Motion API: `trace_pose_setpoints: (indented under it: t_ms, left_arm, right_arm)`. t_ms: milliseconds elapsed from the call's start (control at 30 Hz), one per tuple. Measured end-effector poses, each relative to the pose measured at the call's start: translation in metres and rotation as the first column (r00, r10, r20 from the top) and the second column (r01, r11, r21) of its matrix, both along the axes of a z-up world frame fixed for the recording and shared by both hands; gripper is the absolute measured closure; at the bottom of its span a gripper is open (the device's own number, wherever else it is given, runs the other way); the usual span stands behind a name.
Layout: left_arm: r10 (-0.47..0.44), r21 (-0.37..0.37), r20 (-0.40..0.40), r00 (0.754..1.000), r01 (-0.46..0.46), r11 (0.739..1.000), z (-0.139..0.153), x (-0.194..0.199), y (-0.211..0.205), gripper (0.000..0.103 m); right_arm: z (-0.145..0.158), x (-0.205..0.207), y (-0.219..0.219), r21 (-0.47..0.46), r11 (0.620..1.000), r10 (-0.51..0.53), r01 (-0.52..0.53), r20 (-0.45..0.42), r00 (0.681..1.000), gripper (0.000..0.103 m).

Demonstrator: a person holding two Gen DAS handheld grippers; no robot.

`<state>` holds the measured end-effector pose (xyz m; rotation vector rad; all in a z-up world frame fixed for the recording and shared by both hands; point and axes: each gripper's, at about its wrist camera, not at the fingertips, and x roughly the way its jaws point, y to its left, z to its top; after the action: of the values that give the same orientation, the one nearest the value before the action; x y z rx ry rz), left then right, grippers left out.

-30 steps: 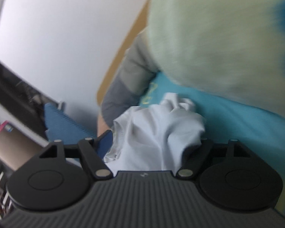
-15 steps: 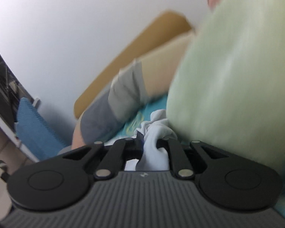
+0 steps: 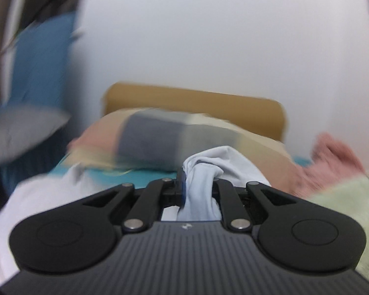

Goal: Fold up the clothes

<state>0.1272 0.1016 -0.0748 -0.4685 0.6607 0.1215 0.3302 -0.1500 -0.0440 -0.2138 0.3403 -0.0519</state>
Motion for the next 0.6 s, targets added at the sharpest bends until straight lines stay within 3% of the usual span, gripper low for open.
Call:
trace_pose_setpoints:
  t_ms: [133, 200, 267, 300, 333, 500, 600]
  left_arm:
    - [0.037, -0.008, -0.021, 0.999, -0.037, 0.999, -0.011, 0.002, 0.019, 0.013]
    - [0.039, -0.011, -0.033, 0.999, -0.040, 0.999, -0.016, 0.006, 0.025, 0.013]
    - [0.042, -0.026, -0.044, 0.998, -0.043, 0.999, -0.021, 0.010, 0.029, 0.013]
    - [0.037, -0.034, -0.047, 0.998, -0.039, 0.999, -0.023, 0.012, 0.030, 0.013]
    - [0.032, -0.042, -0.050, 0.998, -0.034, 0.999, -0.025, 0.014, 0.030, 0.013]
    - [-0.017, -0.034, -0.055, 0.998, 0.015, 0.999, -0.029, 0.015, 0.019, 0.013]
    - [-0.062, -0.013, -0.052, 0.997, 0.061, 0.998, -0.027, 0.011, 0.006, 0.013]
  right_arm:
    - [-0.048, 0.015, 0.073, -0.157, 0.981, 0.094, -0.112, -0.117, 0.989, 0.091]
    - [-0.069, 0.026, 0.088, -0.154, 0.978, 0.113, -0.141, -0.176, 0.978, 0.087]
    - [-0.078, 0.030, 0.087, -0.065, 0.983, 0.155, -0.172, -0.208, 0.966, 0.061]
    - [-0.079, 0.031, 0.083, 0.002, 0.983, 0.181, -0.185, -0.215, 0.960, 0.030]
    - [-0.078, 0.030, 0.077, 0.065, 0.978, 0.208, -0.199, -0.209, 0.956, 0.010]
    - [-0.051, 0.011, 0.060, 0.256, 0.938, 0.284, -0.235, -0.175, 0.943, 0.011]
    - [-0.030, -0.018, 0.040, 0.310, 0.923, 0.286, -0.227, -0.158, 0.945, 0.011]
